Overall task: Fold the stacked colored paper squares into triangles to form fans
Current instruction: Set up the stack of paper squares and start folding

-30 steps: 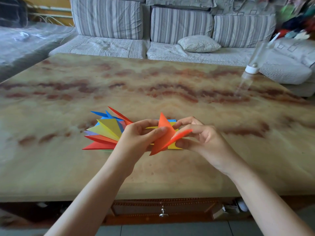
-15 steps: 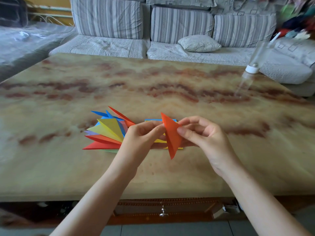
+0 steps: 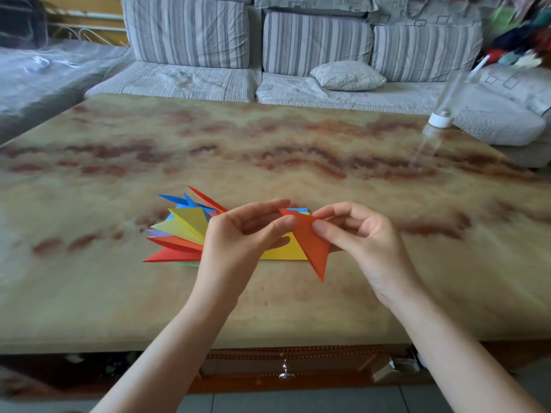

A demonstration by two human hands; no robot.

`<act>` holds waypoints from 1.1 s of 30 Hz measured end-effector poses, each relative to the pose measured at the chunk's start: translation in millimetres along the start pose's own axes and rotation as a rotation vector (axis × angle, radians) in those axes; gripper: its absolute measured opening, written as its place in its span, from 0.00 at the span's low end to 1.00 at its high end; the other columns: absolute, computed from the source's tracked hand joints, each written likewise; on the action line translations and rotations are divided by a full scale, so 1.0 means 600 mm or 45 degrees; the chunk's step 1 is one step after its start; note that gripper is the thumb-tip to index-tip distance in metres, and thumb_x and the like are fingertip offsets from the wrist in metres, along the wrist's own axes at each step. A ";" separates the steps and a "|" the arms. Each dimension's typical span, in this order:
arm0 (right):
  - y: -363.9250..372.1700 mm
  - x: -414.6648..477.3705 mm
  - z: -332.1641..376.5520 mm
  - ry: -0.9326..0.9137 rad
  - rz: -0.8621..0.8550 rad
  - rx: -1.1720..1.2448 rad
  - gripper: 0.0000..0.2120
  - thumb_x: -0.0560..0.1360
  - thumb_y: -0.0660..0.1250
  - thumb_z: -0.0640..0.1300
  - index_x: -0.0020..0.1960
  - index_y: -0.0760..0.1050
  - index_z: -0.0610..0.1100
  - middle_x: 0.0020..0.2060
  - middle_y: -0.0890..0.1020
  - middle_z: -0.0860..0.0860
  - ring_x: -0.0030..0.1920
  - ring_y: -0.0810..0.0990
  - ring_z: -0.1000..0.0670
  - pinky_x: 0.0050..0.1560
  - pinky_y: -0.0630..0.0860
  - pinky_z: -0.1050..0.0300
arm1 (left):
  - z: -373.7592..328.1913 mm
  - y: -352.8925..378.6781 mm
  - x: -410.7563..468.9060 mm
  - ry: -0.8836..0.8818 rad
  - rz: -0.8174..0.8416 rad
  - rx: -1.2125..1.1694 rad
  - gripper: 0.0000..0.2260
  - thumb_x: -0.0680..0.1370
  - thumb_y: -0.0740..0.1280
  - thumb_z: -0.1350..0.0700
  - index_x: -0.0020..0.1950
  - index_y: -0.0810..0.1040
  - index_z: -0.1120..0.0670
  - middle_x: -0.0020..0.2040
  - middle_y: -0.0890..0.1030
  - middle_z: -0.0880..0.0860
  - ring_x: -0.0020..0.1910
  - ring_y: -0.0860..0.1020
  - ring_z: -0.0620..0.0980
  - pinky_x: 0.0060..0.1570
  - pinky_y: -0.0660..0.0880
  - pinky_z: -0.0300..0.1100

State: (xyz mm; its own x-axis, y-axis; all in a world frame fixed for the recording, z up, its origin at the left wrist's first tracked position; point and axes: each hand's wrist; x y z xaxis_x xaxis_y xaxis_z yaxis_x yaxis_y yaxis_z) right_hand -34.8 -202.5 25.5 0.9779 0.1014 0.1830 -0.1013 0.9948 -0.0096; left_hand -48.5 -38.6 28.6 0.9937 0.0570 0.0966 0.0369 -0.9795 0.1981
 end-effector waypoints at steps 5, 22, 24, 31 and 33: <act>0.007 -0.006 0.003 0.101 0.018 0.043 0.14 0.64 0.72 0.47 0.48 0.79 0.43 0.39 0.85 0.46 0.37 0.82 0.49 0.39 0.79 0.55 | 0.001 0.001 -0.002 0.045 -0.054 -0.057 0.07 0.70 0.72 0.65 0.46 0.83 0.55 0.39 0.86 0.51 0.39 0.83 0.43 0.37 0.78 0.34; 0.015 -0.012 0.016 0.110 0.001 0.139 0.08 0.66 0.72 0.42 0.44 0.82 0.40 0.35 0.85 0.45 0.33 0.84 0.45 0.37 0.79 0.60 | -0.003 0.008 -0.012 -0.016 -0.042 -0.103 0.05 0.71 0.70 0.61 0.45 0.83 0.55 0.38 0.86 0.51 0.39 0.84 0.44 0.38 0.79 0.34; 0.016 -0.013 0.016 0.111 -0.021 0.171 0.07 0.65 0.72 0.42 0.42 0.81 0.42 0.35 0.85 0.46 0.33 0.84 0.46 0.37 0.79 0.60 | -0.001 0.010 -0.013 -0.004 -0.045 -0.088 0.07 0.68 0.71 0.58 0.45 0.84 0.55 0.39 0.86 0.50 0.40 0.84 0.43 0.39 0.79 0.34; 0.015 -0.010 0.010 0.113 -0.075 0.169 0.07 0.62 0.74 0.45 0.39 0.82 0.44 0.36 0.85 0.47 0.37 0.82 0.51 0.43 0.77 0.62 | 0.006 0.015 -0.015 0.068 -0.058 -0.020 0.04 0.66 0.72 0.56 0.39 0.84 0.52 0.41 0.86 0.46 0.41 0.83 0.42 0.44 0.80 0.36; 0.015 -0.010 0.010 0.102 -0.078 0.152 0.05 0.62 0.73 0.44 0.38 0.82 0.44 0.34 0.84 0.49 0.36 0.81 0.54 0.39 0.76 0.66 | 0.008 0.016 -0.015 0.078 -0.052 0.009 0.03 0.68 0.72 0.57 0.40 0.84 0.51 0.41 0.86 0.46 0.41 0.83 0.42 0.43 0.79 0.36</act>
State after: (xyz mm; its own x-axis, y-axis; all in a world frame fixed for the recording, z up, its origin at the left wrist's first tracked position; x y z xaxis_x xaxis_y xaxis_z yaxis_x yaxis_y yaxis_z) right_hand -42.7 -194.4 30.4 0.9939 0.0455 0.1008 -0.0573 0.9915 0.1168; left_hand -56.5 -49.4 25.0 0.9830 0.1087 0.1478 0.0786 -0.9774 0.1961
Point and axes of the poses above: each hand's wrist, its own x-axis towards the middle knuckle, its own y-axis out of the palm, z = x × y
